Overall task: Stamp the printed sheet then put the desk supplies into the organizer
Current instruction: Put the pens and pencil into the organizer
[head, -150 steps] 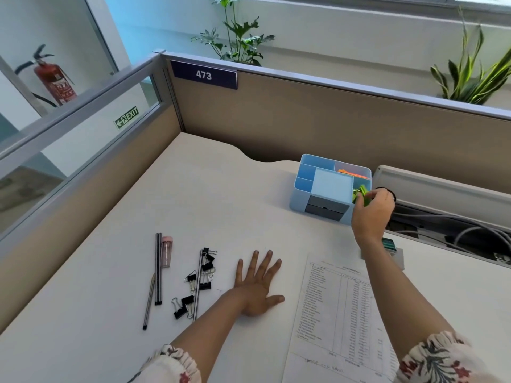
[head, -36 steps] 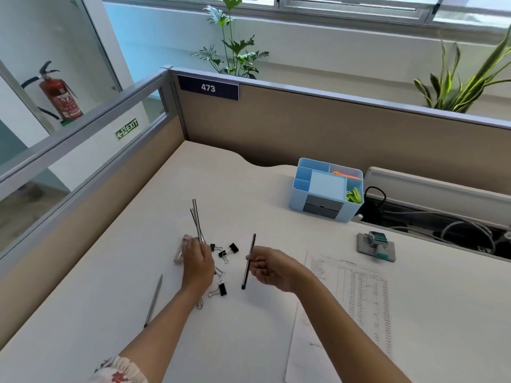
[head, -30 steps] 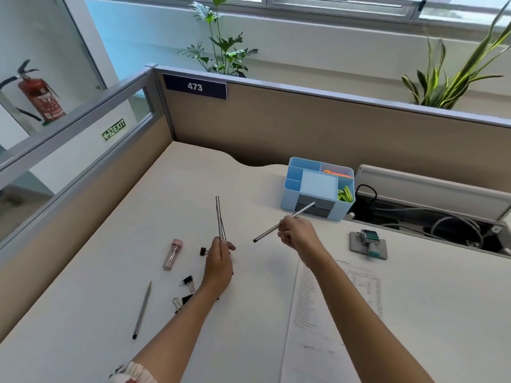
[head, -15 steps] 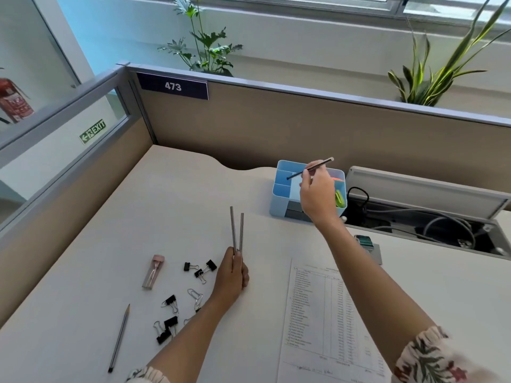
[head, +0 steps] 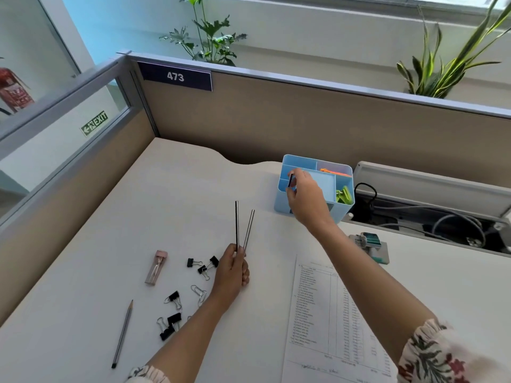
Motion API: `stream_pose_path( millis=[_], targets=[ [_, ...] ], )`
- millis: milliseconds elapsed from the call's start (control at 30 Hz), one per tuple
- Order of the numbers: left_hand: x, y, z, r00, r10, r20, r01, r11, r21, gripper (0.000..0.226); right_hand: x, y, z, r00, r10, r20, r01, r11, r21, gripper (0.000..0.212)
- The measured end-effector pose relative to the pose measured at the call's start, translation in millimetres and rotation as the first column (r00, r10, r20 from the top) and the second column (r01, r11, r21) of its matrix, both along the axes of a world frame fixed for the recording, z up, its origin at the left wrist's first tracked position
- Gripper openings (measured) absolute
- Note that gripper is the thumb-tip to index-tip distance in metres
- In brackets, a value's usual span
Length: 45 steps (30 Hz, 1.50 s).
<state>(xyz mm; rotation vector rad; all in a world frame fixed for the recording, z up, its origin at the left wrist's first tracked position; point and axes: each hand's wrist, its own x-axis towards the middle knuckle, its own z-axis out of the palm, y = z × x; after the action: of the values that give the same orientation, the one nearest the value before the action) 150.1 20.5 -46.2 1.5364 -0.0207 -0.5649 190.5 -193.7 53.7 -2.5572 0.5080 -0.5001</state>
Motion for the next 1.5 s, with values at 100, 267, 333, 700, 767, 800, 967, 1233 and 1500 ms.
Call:
stream_pose_path(
  millis=[100,267,333,700,767,800,967,1233,1500],
  targets=[
    [-1.3,1.3,1.0,1.0,0.028,-0.008,-0.028,0.999,-0.025,0.025,-13.0,19.1,-5.0,0.993,0.034,0.111,-0.046,0.993,0.106,0.018],
    [-1.1,2.2,3.0,0.999,0.032,-0.004,-0.032,0.999,-0.044,0.026,-21.6,49.3,-30.1,0.996,0.048,-0.071,-0.024,0.952,0.304,0.021],
    [-2.1,2.4,4.2,1.0,0.014,0.007,-0.014,0.999,-0.041,0.026,-19.6,56.5,-38.6,0.983,0.07,-0.168,0.011,0.899,0.438,0.031],
    [-1.8,2.2,2.2,1.0,-0.009,0.007,0.009,1.0,-0.015,0.027,-25.3,47.1,-13.0,0.967,-0.112,0.23,-0.042,0.819,0.572,0.009],
    [-1.8,2.3,1.5,1.0,-0.016,0.015,0.016,1.0,-0.007,0.027,-26.8,35.0,3.2,0.869,-0.24,0.432,-0.033,0.844,0.536,0.006],
    [-1.7,2.2,1.1,1.0,-0.017,0.018,0.017,1.0,-0.003,0.027,-26.9,27.9,11.0,0.806,-0.292,0.515,-0.016,0.859,0.512,0.007],
    [-1.1,1.9,-0.5,1.0,-0.023,0.015,0.023,1.0,0.007,0.027,-22.5,-2.4,32.5,0.644,-0.323,0.694,0.058,0.925,0.376,0.014],
    [-0.8,1.0,-4.7,0.999,-0.042,0.027,0.042,0.999,0.022,0.026,-13.5,-9.0,0.9,0.884,-0.02,0.467,-0.072,0.981,0.178,0.018],
    [-1.8,0.9,-7.6,0.996,-0.065,0.064,0.063,0.997,0.04,0.027,-26.3,26.1,-19.8,0.883,0.003,0.469,-0.076,0.988,0.137,0.035]
  ],
)
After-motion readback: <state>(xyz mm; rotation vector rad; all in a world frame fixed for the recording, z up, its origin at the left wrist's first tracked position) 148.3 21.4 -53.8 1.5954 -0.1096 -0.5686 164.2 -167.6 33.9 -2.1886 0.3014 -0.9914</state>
